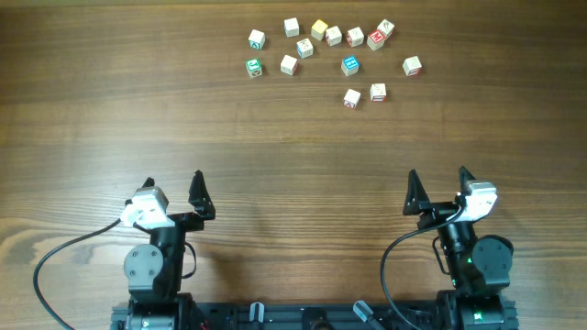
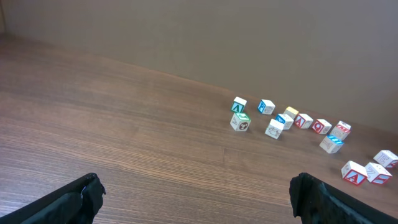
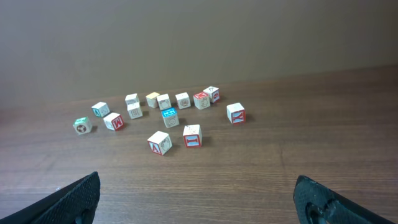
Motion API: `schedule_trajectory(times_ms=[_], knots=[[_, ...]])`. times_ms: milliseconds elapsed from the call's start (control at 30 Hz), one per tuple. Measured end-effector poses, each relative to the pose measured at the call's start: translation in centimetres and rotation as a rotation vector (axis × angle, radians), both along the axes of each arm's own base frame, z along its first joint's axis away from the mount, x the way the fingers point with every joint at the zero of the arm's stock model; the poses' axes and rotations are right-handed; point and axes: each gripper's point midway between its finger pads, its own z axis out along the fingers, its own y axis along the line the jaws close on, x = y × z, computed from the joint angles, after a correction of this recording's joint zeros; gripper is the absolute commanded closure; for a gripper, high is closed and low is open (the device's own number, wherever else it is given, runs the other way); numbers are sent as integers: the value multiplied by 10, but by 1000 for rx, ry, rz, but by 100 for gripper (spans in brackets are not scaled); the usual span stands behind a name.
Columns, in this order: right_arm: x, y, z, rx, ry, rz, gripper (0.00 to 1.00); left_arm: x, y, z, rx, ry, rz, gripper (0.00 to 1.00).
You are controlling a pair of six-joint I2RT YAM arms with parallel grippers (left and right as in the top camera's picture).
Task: Form a horizontal line
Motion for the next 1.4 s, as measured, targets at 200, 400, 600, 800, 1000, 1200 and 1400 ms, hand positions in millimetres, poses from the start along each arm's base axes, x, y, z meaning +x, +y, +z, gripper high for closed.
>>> schedule_trajectory(times_ms=[200,400,600,800,1000,1200,1400], knots=[[1,-1,-6,-2,26,-7,0,0,8,1,20,-4,44,0],[1,-1,-6,-2,26,-7,0,0,9,1,24,-4,50,0],[1,-1,-6,-2,26,-7,0,0,9,1,24,-4,51,0],[1,-1,-6,-2,26,-7,0,0,10,1,24,-4,54,0],[1,-1,-6,-2,26,-7,0,0,10,1,24,-4,55,0],[1,-1,-6,-2,26,-7,0,0,10,1,24,-4,55,0],[1,-1,-6,-2,26,-7,0,0,10,1,24,-4,55,0]])
